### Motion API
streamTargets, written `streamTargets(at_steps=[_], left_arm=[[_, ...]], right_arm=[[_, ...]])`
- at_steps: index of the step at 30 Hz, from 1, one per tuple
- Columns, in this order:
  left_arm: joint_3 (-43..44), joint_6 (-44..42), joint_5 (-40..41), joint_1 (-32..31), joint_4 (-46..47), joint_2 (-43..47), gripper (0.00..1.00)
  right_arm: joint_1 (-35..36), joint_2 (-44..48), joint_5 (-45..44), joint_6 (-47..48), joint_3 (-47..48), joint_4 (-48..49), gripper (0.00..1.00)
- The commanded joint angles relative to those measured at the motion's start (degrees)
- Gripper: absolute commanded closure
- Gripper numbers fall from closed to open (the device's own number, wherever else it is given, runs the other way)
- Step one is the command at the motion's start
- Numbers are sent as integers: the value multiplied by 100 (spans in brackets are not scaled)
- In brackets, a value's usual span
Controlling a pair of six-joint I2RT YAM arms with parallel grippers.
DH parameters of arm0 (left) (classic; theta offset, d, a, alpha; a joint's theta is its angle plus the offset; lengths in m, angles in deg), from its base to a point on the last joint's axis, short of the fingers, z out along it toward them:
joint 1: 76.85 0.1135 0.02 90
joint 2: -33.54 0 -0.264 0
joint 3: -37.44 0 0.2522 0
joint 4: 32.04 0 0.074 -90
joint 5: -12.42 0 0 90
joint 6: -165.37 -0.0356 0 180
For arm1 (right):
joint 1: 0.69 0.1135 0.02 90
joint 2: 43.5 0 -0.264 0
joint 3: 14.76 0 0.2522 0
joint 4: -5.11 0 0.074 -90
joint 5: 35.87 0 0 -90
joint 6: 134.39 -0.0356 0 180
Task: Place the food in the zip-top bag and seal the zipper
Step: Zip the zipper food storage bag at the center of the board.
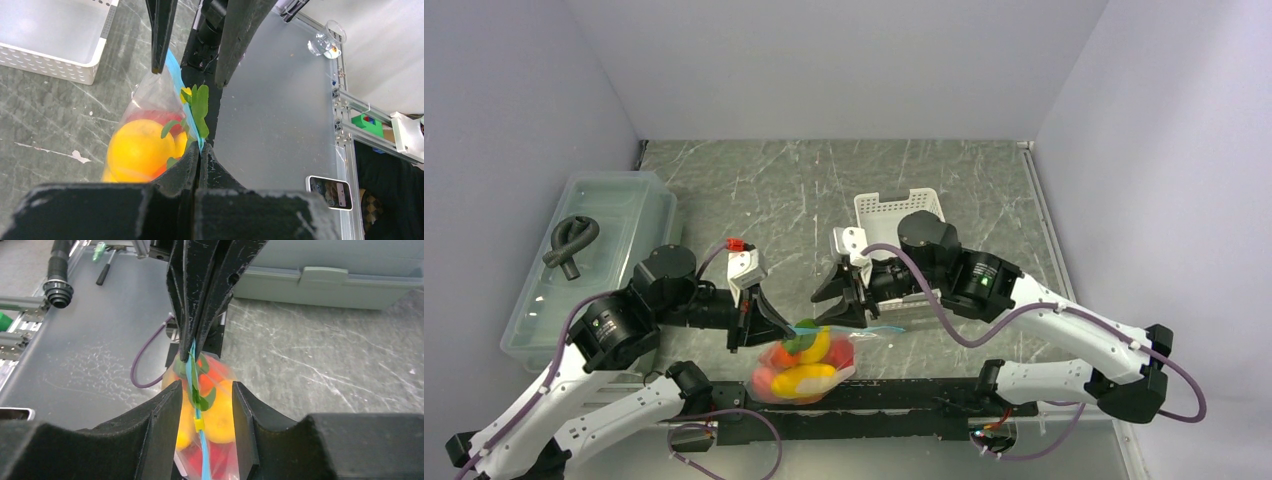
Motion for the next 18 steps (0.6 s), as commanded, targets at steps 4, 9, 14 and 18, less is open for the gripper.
streamTargets(at_steps=[4,9,14,18], left_arm=[[153,-182,-243,3,324,-67,100],[186,-219,-226,-2,281,-87,100],[195,-236,-235,-2,257,-83,100],[180,-232,-181,-2,275,-97,100]], right_arm=[[3,-277,489,-127,258,167,57],[3,-397,560,-75,314,31,74],[3,-324,630,-1,221,-18,100],[3,-253,787,11,96,23,100]])
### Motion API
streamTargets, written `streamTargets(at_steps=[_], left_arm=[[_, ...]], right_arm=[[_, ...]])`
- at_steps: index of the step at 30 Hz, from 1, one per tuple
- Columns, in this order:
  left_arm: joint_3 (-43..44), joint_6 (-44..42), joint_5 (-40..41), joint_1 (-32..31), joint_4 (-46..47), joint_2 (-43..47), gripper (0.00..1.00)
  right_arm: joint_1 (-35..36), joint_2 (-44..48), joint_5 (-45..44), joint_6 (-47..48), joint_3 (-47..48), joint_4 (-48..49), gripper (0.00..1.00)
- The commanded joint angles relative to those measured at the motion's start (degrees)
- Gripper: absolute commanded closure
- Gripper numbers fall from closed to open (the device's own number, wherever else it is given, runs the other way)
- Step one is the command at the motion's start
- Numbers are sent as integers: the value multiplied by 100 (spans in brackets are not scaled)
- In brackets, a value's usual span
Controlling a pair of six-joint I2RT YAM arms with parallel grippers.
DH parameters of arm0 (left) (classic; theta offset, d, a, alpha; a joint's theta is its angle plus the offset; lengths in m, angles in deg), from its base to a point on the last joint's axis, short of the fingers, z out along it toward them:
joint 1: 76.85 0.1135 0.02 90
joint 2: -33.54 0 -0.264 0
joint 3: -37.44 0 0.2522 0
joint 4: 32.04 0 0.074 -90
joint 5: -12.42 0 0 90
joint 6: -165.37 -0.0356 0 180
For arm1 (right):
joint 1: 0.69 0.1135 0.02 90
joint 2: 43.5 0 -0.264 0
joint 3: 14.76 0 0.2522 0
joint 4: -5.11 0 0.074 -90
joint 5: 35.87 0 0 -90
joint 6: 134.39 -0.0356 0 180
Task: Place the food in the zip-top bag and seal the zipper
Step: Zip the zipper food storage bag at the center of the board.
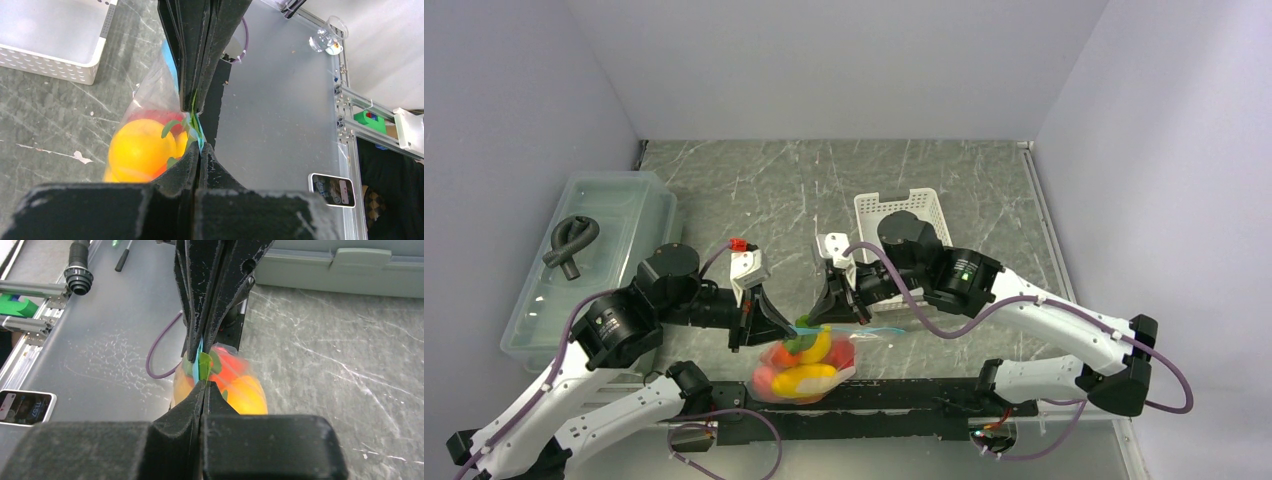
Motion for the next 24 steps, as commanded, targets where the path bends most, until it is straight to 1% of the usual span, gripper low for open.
streamTargets(at_steps=[1,12,24], left_arm=[[180,-110,-128,-1,292,-18,100],[209,-90,-136,-1,329,-84,100],[162,-293,-262,3,109,-136,100]], right_arm=[[6,185,323,76,74,100,100],[38,51,438,84,-74,109,100],[38,-167,108,-171,-81,265,100]])
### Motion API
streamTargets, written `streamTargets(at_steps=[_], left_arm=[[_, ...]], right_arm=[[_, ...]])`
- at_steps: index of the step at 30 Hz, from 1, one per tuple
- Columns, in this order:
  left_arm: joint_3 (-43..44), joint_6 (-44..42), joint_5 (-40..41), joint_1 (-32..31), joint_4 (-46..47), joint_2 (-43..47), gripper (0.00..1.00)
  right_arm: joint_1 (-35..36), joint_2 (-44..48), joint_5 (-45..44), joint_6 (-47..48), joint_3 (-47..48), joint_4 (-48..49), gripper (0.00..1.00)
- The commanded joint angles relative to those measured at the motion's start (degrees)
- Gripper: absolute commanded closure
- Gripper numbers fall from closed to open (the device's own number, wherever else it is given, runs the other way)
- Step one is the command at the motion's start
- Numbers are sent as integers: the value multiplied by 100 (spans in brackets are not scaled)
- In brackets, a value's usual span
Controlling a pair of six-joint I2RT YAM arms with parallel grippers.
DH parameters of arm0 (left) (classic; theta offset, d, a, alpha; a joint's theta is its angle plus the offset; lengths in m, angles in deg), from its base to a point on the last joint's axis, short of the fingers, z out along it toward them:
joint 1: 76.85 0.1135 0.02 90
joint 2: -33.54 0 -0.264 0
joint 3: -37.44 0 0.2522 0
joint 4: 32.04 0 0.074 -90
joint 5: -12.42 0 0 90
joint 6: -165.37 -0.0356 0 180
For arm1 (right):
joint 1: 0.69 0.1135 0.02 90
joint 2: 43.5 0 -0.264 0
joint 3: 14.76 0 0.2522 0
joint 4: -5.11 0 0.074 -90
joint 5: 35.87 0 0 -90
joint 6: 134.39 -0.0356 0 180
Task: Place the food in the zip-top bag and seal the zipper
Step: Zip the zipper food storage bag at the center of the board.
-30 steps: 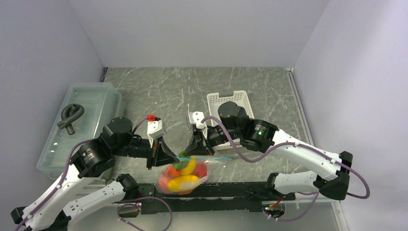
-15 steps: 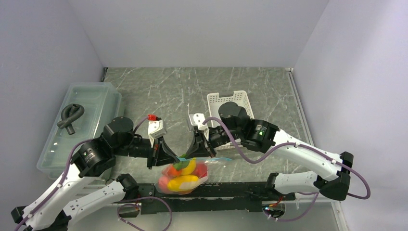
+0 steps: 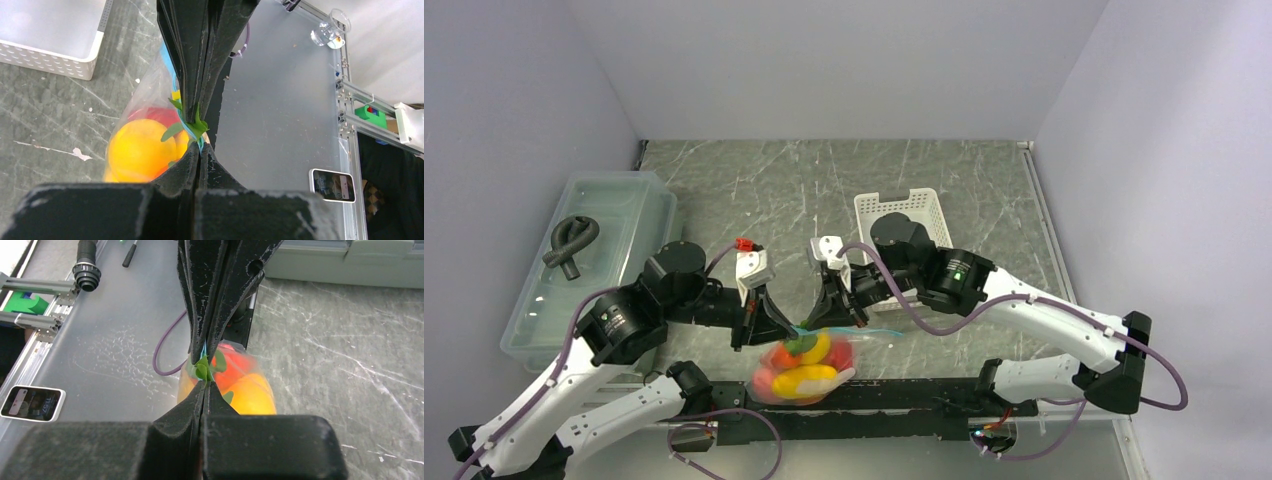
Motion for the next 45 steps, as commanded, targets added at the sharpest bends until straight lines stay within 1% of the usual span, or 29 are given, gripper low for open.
streamTargets(at_steps=[1,8,20,28,33,39,45], left_arm=[[154,-236,-208,1,148,-9,100],[64,-366,-277,-1,100,94,100],[-93,-581,-391,3,21,98,100],[-28,-552,-67,-1,5,59,100],[-24,-513,104,-1,29,-15,100],[7,-421,440,-2,86,-34,100],[12,-354,531,0,31,-159,100]], right_arm=[[32,-90,-89,-124,17,227,100],[32,-183,-78,-138,-7,226,100],[23,-300,-345,-250,28,199,100],[41,-122,167,68,-107,-3,100],[115,-53,305,127,-190,-33,100],[420,-108,227,298,-167,-108,100],[640,-25,113,434,-281,-3,100]])
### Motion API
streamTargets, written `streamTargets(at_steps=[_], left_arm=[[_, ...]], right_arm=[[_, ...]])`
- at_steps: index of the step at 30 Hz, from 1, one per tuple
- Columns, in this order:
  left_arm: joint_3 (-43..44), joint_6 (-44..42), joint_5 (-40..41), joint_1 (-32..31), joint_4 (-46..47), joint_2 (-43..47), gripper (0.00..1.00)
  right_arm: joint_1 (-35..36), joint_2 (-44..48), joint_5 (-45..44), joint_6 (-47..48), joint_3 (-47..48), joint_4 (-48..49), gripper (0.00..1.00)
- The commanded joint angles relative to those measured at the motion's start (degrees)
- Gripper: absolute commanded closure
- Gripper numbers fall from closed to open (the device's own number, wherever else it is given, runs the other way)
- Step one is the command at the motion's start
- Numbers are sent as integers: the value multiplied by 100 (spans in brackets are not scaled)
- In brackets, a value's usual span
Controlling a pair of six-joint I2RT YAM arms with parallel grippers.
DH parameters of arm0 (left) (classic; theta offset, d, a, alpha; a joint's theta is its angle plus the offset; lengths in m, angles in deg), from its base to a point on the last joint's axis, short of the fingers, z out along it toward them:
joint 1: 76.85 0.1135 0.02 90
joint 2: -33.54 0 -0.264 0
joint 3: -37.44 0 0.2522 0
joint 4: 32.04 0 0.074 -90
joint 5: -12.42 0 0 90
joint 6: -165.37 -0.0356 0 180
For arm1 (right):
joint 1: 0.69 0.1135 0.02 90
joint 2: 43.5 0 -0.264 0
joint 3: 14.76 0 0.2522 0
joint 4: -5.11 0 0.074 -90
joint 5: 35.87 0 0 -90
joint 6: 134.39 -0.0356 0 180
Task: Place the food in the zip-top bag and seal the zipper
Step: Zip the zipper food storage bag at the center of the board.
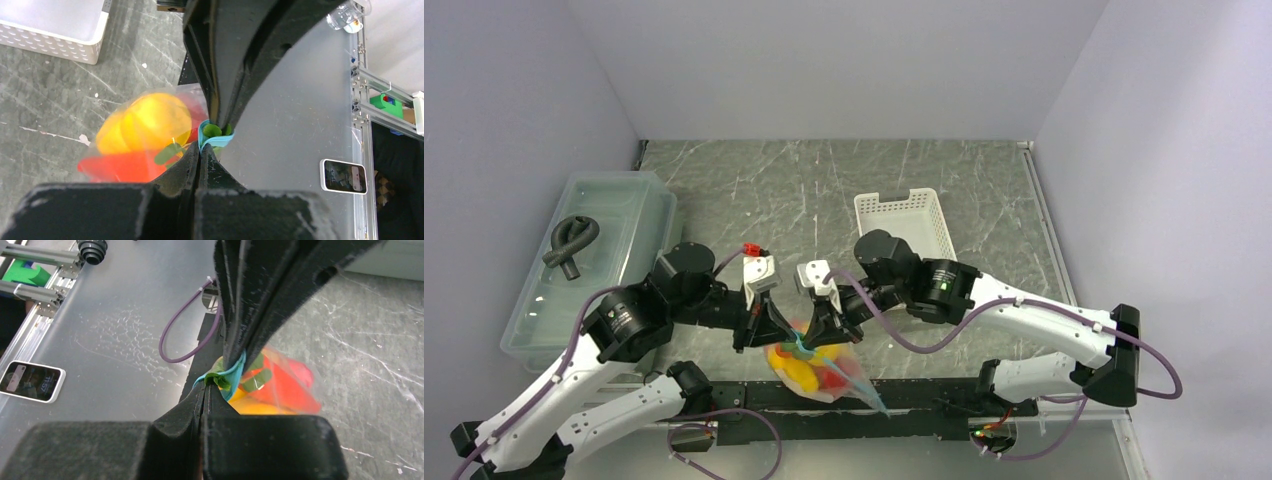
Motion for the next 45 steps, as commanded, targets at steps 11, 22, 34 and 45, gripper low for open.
streamTargets(at_steps=[11,22,34,45], left_arm=[[128,62,101,22,370,-3,100],[160,53,-250,22,433,183,95],[107,170,-275,27,625,206,96],[94,226,-237,22,618,263,96]], right_arm=[[577,-143,-1388,210,51,232,100],[770,-565,-2587,159,98,40,100],[822,-506,-2398,-385,-415,850,72],[823,68,-3219,-503,-452,989,61]])
